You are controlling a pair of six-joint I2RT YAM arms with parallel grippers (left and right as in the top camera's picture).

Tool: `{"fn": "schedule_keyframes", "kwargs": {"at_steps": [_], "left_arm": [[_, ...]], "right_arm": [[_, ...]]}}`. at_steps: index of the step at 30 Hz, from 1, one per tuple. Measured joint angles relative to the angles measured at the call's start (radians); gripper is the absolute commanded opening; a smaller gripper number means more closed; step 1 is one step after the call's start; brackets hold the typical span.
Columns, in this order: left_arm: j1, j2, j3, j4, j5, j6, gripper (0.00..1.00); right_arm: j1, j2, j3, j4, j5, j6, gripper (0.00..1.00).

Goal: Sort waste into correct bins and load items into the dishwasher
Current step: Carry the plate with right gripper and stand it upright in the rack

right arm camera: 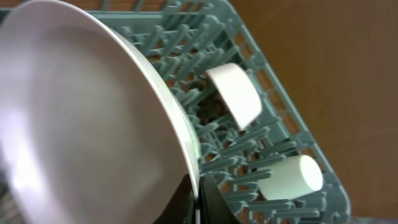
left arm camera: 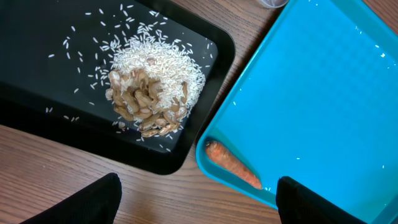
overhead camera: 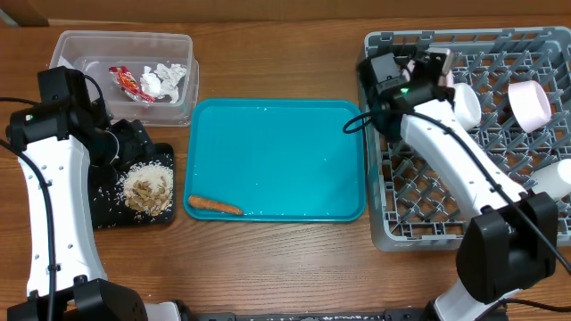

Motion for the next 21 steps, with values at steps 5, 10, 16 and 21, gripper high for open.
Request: {"fn": "schedule_keyframes", "kwargs": {"at_steps": [5,10,16,21], "left_arm": [[0.0,0.0,0.0,0.0,0.0,0.0,0.82],[0.0,0.0,0.0,0.0,0.0,0.0,0.82],[0.0,0.0,0.0,0.0,0.0,0.0,0.82],[0.0,0.0,0.0,-0.001,0.001,0.0,0.82]], "right_arm": [[0.087,0.0,0.0,0.003,-0.063,0.006,0.35],[0.188,0.0,0.0,0.002,-0.155,0.006,0.89],[0.19,-0.013,0.0,-0.026,-0.288,-0.004,0.94],[0.161,-0.121,0.003,-0.033,-0.461,-0.065,0.98]]}}
